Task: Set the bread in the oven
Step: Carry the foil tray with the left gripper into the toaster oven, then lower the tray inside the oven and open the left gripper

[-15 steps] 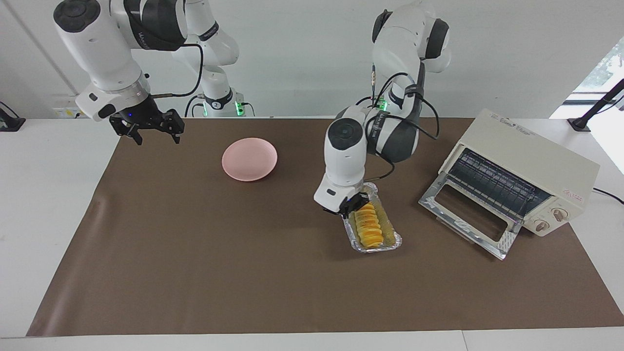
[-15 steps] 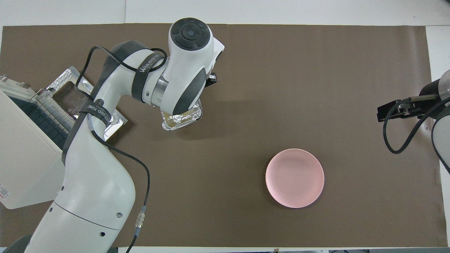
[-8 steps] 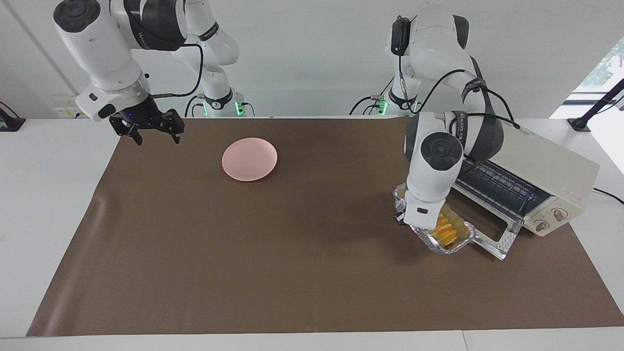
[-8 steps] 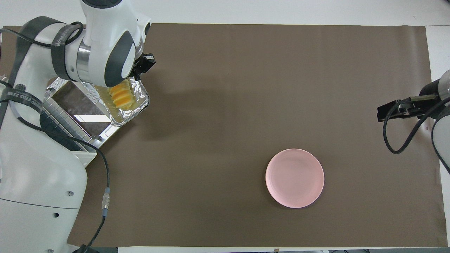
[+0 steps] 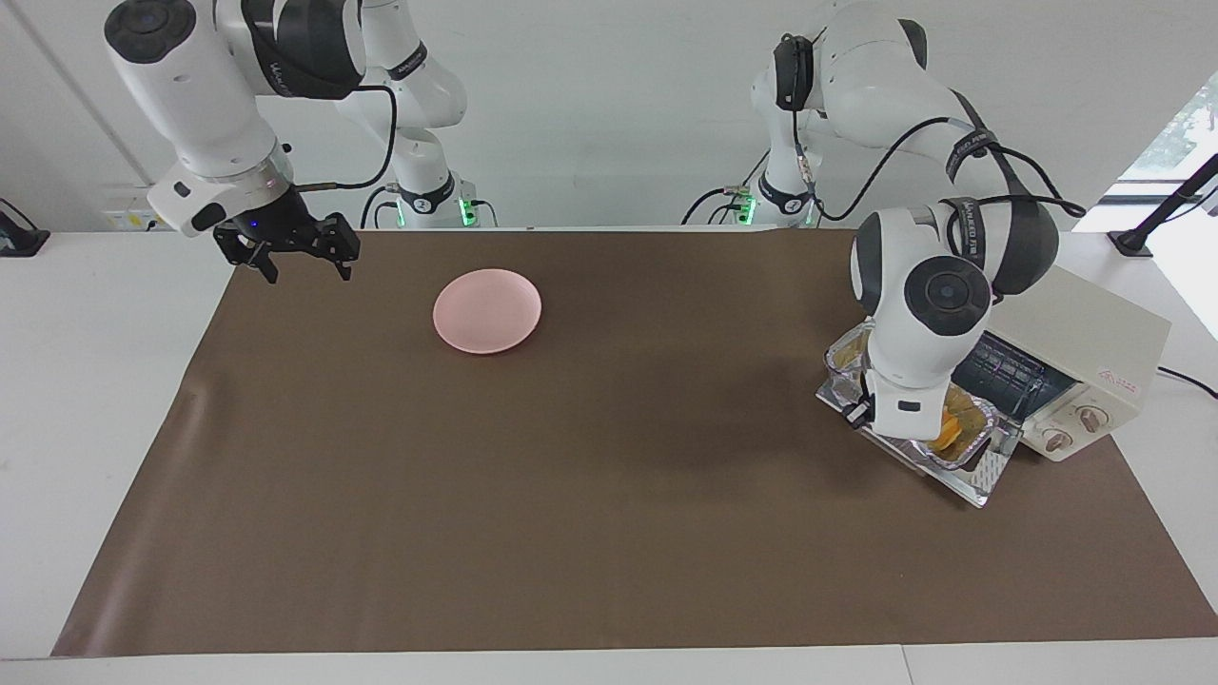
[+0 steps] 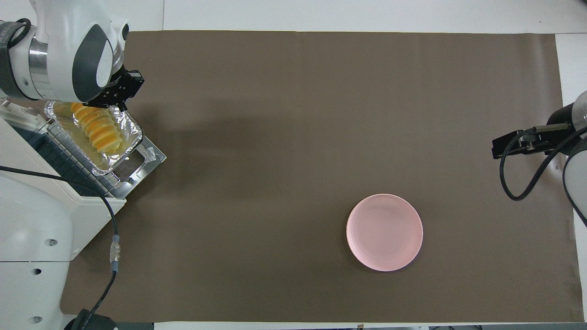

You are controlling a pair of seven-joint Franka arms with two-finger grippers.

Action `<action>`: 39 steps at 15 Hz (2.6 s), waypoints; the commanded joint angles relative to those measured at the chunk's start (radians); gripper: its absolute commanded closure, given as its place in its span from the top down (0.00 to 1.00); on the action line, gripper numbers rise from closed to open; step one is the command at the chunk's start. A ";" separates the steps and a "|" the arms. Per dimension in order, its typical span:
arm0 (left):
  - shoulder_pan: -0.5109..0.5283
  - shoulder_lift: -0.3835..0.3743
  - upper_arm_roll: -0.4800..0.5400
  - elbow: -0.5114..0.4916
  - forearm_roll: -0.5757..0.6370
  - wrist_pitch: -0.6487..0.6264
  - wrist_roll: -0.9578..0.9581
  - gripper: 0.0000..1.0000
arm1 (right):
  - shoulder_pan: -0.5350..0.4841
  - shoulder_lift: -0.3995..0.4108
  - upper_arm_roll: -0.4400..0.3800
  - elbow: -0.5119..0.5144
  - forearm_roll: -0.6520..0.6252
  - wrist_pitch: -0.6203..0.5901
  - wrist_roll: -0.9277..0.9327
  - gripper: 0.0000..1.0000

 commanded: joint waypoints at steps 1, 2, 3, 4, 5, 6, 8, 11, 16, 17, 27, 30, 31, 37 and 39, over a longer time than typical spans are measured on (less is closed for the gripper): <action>0.038 -0.081 -0.005 -0.119 -0.002 0.014 -0.003 0.00 | -0.009 -0.007 0.006 -0.001 -0.004 -0.016 -0.006 1.00; 0.049 -0.087 -0.003 -0.132 -0.001 0.026 -0.001 0.00 | -0.009 -0.007 0.006 -0.001 -0.004 -0.014 -0.006 1.00; 0.067 -0.087 -0.005 -0.136 -0.001 0.030 0.003 0.00 | -0.009 -0.007 0.006 -0.001 -0.004 -0.016 -0.006 1.00; 0.073 -0.089 -0.005 -0.140 -0.001 0.031 0.017 0.00 | -0.009 -0.007 0.006 -0.001 -0.004 -0.016 -0.006 1.00; 0.081 -0.096 -0.003 -0.159 -0.001 0.033 0.032 0.00 | -0.009 -0.007 0.006 0.001 -0.004 -0.016 -0.006 1.00; 0.089 -0.101 -0.003 -0.166 0.001 0.034 0.040 0.00 | -0.009 -0.007 0.006 -0.001 -0.004 -0.016 -0.006 1.00; 0.101 -0.106 0.012 -0.186 0.001 0.043 0.043 0.00 | -0.009 -0.007 0.006 0.001 -0.004 -0.016 -0.006 1.00; 0.103 -0.132 0.015 -0.258 0.001 0.100 0.041 0.00 | -0.009 -0.007 0.006 -0.001 -0.004 -0.016 -0.006 1.00; 0.089 -0.155 0.015 -0.306 0.065 0.106 0.043 0.00 | -0.009 -0.007 0.006 -0.001 -0.004 -0.014 -0.006 1.00; 0.089 -0.155 0.015 -0.307 0.065 0.102 0.043 0.00 | -0.009 -0.007 0.006 -0.001 -0.004 -0.016 -0.006 1.00; 0.077 -0.222 0.015 -0.459 0.125 0.134 0.040 0.00 | -0.009 -0.007 0.006 -0.001 -0.004 -0.016 -0.006 1.00; 0.078 -0.225 0.015 -0.456 0.125 0.140 0.051 0.15 | -0.009 -0.007 0.006 0.001 -0.004 -0.016 -0.006 1.00; 0.078 -0.225 0.015 -0.456 0.125 0.148 0.084 0.75 | -0.009 -0.007 0.006 -0.001 -0.004 -0.016 -0.006 1.00; 0.078 -0.230 0.015 -0.415 0.124 0.146 0.182 1.00 | -0.009 -0.007 0.006 -0.001 -0.004 -0.016 -0.006 1.00; 0.078 -0.232 0.014 -0.369 0.115 0.151 0.250 1.00 | -0.009 -0.007 0.006 -0.001 -0.004 -0.016 -0.006 1.00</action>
